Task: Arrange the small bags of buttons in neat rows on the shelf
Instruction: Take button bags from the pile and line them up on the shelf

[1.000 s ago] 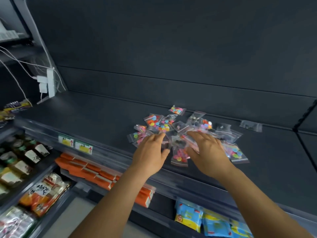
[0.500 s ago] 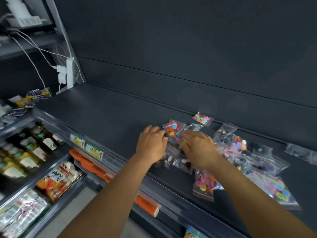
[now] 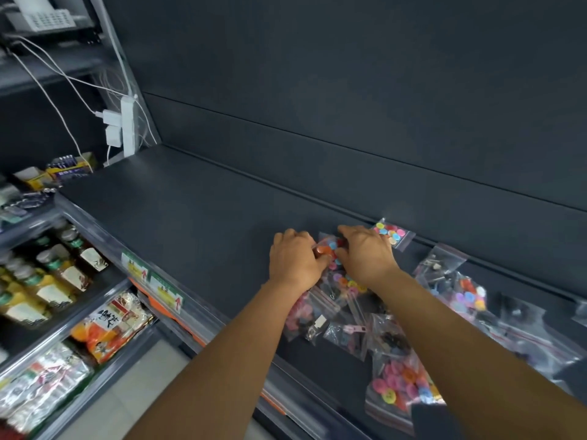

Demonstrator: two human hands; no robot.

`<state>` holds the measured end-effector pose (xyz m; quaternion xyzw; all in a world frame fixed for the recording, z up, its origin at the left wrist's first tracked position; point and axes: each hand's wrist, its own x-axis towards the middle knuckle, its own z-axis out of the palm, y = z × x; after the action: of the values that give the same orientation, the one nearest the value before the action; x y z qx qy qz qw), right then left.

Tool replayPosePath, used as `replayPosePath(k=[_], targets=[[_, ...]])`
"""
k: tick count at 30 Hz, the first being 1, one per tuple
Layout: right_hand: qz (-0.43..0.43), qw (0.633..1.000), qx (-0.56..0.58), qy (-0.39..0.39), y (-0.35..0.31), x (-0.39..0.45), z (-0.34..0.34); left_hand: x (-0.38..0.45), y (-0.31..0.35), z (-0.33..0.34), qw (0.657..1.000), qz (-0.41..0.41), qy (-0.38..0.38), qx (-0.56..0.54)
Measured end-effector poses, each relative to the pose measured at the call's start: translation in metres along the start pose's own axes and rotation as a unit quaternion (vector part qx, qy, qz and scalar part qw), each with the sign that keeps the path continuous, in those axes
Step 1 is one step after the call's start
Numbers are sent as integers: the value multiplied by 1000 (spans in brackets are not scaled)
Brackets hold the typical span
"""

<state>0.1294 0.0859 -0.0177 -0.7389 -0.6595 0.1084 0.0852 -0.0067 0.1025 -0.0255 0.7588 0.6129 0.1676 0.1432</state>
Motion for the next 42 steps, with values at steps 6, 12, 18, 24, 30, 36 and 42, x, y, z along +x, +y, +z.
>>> replayPosePath(k=[6,12,18,24,30,36,42], targets=[[46,998,13,-50,-9,11,-10,-2,-3,-1,998,-14,23,-65],[38,998,38,-17,-8,5,-11,-5,-8,-5,998,-13,22,-51],[36,953,291,77,-10,-13,-20,-11,-2,-23,993,-4,44,-109],[69,906,392,142,-9,-35,-38,-25,14,-46,972,12,43,-233],[91,885,427,160,1,-83,-54,-54,35,-52,960,50,-3,-276],[132,894,379,197,26,-158,-62,-97,73,-35,942,119,-89,-299],[207,826,451,268,59,-237,-67,-153,133,-13,903,127,-130,-390]])
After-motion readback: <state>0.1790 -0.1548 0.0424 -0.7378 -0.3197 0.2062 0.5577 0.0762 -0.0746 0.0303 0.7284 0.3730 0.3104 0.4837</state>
